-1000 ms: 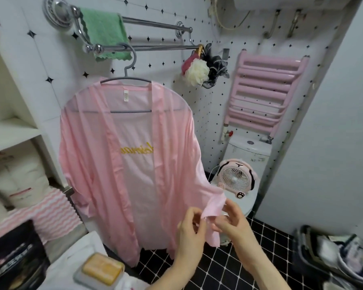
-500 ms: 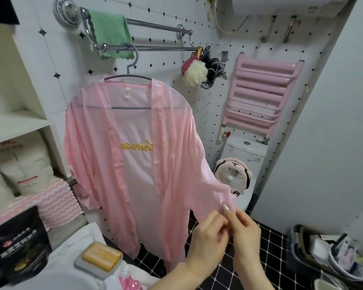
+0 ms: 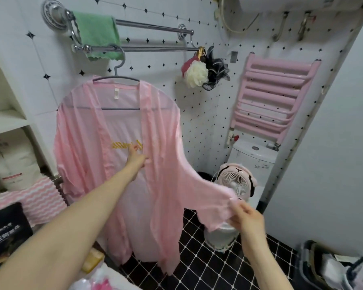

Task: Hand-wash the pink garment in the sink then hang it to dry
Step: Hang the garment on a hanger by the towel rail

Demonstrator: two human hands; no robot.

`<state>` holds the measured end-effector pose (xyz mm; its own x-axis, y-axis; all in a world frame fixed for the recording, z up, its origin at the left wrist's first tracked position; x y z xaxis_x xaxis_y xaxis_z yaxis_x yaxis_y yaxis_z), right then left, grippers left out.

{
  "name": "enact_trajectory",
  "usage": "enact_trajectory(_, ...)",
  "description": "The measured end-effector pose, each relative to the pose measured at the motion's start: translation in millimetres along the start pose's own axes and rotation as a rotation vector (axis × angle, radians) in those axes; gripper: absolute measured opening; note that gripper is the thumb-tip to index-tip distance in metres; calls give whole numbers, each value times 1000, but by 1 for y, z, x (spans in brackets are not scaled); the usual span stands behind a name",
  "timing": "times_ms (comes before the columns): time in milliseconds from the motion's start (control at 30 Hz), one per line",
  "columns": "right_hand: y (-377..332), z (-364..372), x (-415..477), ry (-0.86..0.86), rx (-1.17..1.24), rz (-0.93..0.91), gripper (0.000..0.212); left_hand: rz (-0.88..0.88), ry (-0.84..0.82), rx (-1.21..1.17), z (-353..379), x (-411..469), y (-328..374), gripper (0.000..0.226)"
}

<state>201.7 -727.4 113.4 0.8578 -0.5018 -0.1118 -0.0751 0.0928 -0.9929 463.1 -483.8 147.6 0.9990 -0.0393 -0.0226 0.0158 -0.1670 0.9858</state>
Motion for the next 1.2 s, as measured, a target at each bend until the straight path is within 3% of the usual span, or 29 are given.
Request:
enact_trajectory(67,2,-9,9,70,43,9,21,-27,-20,-62,2,13,6,63)
enact_trajectory(133,4,-5,13,-18,11,30,23,-46,-38,-79,5,24,11,63)
enact_trajectory(233,5,-11,16,71,57,26,25,-36,-83,-45,15,33,18,58)
enact_trajectory(367,7,-14,23,26,116,70,30,77,-191,143,21,34,13,17)
enact_trajectory(433,9,-23,26,77,200,69,25,104,-107,274,6,35,5,23)
enact_trajectory(533,9,-19,27,-93,201,137,23,76,168,446,-29,30,3,32)
enact_trajectory(633,7,-24,29,42,233,107,20,122,230,468,-47,15,12,28)
enact_trajectory(667,5,-26,30,44,212,88,21,151,166,440,-47,11,14,22)
enact_trajectory(733,1,-10,28,-178,140,132,23,83,-155,281,-39,-2,17,9)
enact_trajectory(800,6,-5,30,-184,125,158,28,-31,-414,269,-36,-10,13,7)
enact_trajectory(867,5,-12,34,-10,134,121,21,45,-272,415,-50,-2,12,3)
enact_trajectory(933,0,-4,31,-108,135,144,20,111,-12,558,-68,6,11,18)
enact_trajectory(967,-1,-1,28,-164,168,160,21,95,-24,534,-68,4,12,22)
enact_trajectory(1067,3,-16,31,55,290,162,23,27,-273,325,-49,-8,14,11)
enact_trajectory(1133,1,-17,31,-80,206,172,26,16,-285,264,-46,-13,18,3)
enact_trajectory(1200,1,-13,25,-274,-15,194,40,17,-349,262,-48,-16,17,11)
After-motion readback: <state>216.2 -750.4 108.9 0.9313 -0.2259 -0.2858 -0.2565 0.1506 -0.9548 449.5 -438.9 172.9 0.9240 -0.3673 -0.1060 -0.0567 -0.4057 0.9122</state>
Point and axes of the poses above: each hand's wrist, its own x-axis towards the middle knuckle, its own z-axis out of the palm, y = z × x, the point moved 4 cm from there along x, towards the middle knuckle, and after that the axes turned 5 degrees about -y, right-handed, at the moved point
